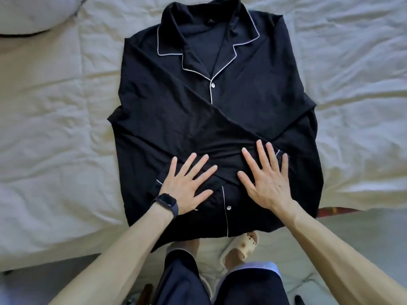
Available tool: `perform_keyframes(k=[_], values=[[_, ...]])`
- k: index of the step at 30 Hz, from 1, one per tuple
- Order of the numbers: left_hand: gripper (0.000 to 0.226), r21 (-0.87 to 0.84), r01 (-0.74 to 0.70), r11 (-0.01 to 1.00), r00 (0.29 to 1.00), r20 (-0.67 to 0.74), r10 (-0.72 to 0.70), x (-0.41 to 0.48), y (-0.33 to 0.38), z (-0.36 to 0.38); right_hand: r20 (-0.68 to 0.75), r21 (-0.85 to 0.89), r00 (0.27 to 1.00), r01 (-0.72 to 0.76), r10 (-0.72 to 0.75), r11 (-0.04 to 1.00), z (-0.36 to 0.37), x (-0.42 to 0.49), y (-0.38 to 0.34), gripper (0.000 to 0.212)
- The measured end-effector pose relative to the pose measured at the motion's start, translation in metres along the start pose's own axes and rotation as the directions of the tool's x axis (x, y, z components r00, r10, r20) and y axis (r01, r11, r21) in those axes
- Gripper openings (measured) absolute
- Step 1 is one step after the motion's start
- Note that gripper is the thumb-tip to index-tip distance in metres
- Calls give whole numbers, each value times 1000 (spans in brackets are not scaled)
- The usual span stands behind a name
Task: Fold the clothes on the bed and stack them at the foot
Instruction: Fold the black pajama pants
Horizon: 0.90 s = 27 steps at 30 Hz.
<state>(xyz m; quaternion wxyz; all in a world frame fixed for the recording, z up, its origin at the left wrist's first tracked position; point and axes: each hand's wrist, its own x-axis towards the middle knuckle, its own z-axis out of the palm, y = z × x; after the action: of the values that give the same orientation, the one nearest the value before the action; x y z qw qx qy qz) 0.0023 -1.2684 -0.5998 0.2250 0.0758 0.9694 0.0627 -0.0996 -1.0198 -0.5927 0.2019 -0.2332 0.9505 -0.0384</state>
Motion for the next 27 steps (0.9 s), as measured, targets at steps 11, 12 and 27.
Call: perform_keyframes(k=[11,12,27], values=[[74,-816,569,-102,113,201,-973,-147,50,57,237,698,715,-596,658,396,28,-137,100,88],[74,-808,525,-267,107,374,-921,-156,49,65,274,689,728,-605,629,400,33,-143,108,88],[24,-672,476,-567,379,739,-557,-232,42,72,621,658,669,-728,408,192,27,-184,120,23]])
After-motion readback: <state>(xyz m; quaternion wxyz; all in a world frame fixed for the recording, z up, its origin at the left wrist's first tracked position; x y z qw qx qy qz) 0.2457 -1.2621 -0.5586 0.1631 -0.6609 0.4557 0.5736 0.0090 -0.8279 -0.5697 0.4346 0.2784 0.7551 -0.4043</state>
